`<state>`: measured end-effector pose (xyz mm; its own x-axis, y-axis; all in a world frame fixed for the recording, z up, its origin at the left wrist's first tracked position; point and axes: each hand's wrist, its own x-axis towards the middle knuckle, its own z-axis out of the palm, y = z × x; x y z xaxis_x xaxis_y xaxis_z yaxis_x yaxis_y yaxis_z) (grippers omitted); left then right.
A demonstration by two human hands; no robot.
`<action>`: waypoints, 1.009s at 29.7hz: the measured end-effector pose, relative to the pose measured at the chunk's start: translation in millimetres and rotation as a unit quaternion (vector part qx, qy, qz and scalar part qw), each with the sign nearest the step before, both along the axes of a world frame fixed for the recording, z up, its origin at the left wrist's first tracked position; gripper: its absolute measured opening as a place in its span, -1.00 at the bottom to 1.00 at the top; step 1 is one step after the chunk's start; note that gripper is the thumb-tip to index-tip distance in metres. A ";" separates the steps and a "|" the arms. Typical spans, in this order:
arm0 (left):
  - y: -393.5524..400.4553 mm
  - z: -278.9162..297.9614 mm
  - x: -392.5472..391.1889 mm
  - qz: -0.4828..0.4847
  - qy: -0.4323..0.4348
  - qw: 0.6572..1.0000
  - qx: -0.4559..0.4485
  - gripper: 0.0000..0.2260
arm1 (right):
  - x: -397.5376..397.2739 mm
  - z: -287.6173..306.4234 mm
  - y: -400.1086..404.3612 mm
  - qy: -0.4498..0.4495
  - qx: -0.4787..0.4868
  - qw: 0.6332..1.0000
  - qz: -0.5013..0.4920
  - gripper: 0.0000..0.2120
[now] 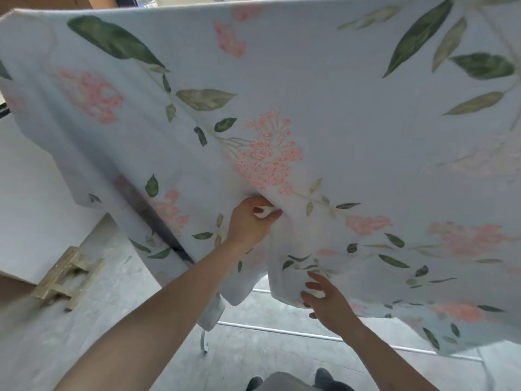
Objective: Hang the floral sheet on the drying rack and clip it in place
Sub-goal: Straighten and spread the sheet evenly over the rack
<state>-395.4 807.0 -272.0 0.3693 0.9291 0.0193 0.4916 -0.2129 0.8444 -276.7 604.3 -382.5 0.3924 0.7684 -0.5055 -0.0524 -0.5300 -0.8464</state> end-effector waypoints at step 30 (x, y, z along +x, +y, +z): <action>-31.3 -71.8 -15.0 -0.085 0.065 0.988 -0.113 -0.24 | -44.0 1.0 -68.7 -0.039 -0.041 0.990 -0.128 -0.56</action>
